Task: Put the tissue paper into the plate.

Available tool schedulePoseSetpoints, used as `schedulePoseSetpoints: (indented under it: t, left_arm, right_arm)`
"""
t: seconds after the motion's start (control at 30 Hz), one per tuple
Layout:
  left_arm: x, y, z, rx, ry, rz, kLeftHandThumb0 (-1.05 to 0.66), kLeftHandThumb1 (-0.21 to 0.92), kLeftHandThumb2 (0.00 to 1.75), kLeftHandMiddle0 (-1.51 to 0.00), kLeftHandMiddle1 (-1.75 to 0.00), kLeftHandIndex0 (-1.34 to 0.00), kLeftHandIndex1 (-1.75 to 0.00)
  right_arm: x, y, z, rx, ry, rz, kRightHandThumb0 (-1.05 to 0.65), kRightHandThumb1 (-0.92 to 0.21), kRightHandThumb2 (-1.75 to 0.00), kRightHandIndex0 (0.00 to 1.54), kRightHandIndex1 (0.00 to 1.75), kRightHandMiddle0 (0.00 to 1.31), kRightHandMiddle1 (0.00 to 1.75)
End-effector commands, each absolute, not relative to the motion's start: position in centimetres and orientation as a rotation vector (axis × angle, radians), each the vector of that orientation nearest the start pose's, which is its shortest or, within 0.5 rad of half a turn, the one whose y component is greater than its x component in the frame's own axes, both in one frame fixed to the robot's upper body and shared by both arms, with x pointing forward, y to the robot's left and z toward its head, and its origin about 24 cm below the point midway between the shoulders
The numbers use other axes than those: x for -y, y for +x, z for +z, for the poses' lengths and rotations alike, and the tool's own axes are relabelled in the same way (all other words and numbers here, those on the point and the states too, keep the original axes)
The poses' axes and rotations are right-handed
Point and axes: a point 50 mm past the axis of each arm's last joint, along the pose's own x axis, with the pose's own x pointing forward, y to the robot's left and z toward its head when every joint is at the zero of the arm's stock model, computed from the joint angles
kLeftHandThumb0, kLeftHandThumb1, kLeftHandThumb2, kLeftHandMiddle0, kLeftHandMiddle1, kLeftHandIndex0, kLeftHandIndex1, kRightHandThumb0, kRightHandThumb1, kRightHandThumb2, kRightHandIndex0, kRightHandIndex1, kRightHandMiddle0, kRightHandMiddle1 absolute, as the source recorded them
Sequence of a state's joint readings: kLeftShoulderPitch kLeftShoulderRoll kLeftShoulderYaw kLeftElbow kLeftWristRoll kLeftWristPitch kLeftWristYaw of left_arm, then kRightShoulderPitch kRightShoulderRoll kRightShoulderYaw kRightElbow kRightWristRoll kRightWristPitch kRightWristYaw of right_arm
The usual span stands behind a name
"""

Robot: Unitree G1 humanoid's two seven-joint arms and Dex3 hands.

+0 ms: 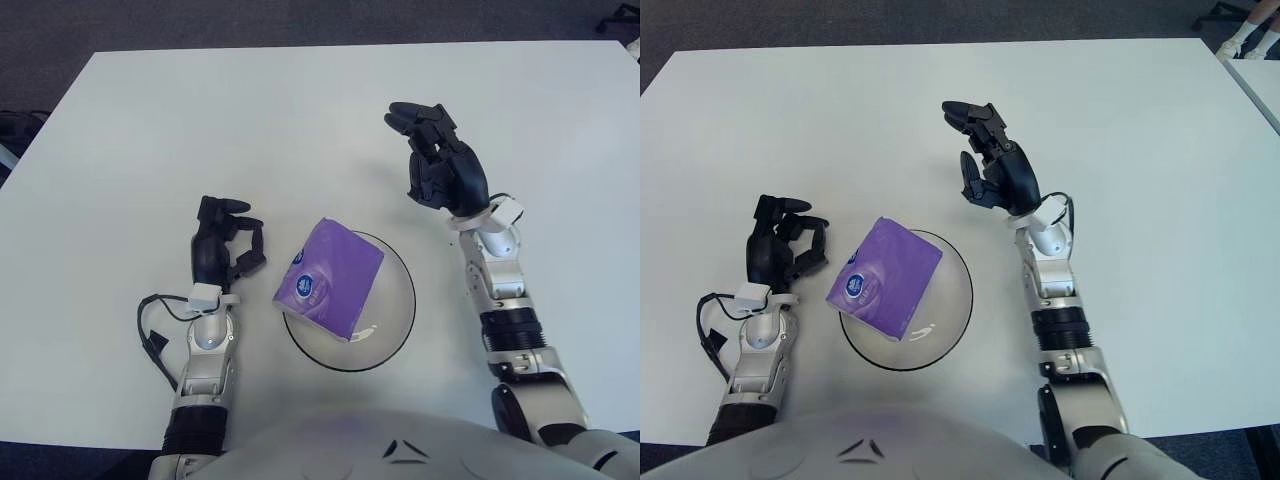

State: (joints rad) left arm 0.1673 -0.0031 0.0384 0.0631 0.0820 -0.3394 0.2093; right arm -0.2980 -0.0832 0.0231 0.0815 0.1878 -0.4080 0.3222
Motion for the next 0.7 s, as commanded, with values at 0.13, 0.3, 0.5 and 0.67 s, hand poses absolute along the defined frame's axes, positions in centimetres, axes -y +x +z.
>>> schedulePoseSetpoints:
  t: [0.13, 0.3, 0.5, 0.67]
  left_arm:
    - [-17.4, 18.6, -2.1, -0.107, 0.116, 0.285, -0.01, 0.45, 1.06, -0.67, -1.38, -0.37, -1.75]
    - [-17.3, 18.7, -2.0, -0.11, 0.124, 0.284, -0.01, 0.47, 1.04, -0.66, -1.39, -0.35, -1.75]
    - [-17.3, 18.8, -2.0, -0.11, 0.133, 0.276, -0.01, 0.46, 1.05, -0.65, -1.42, -0.34, -1.75]
    - [-17.2, 18.8, -2.0, -0.106, 0.131, 0.275, -0.01, 0.46, 1.06, -0.65, -1.43, -0.34, -1.75]
  right_arm:
    - [13.7, 28.8, 13.3, 0.536, 0.112, 0.236, -0.48, -0.89, -1.1, 0.15, 1.13, 0.15, 1.56]
    - [13.7, 29.1, 12.6, 0.497, 0.107, 0.164, -0.5, -0.91, -1.08, 0.22, 1.15, 0.18, 1.57]
    - [13.9, 28.8, 10.8, 0.411, 0.109, 0.116, -0.49, -0.91, -1.07, 0.24, 1.15, 0.16, 1.55]
    - [14.0, 28.5, 9.9, 0.373, 0.106, 0.084, -0.49, -0.89, -1.09, 0.25, 1.15, 0.15, 1.55]
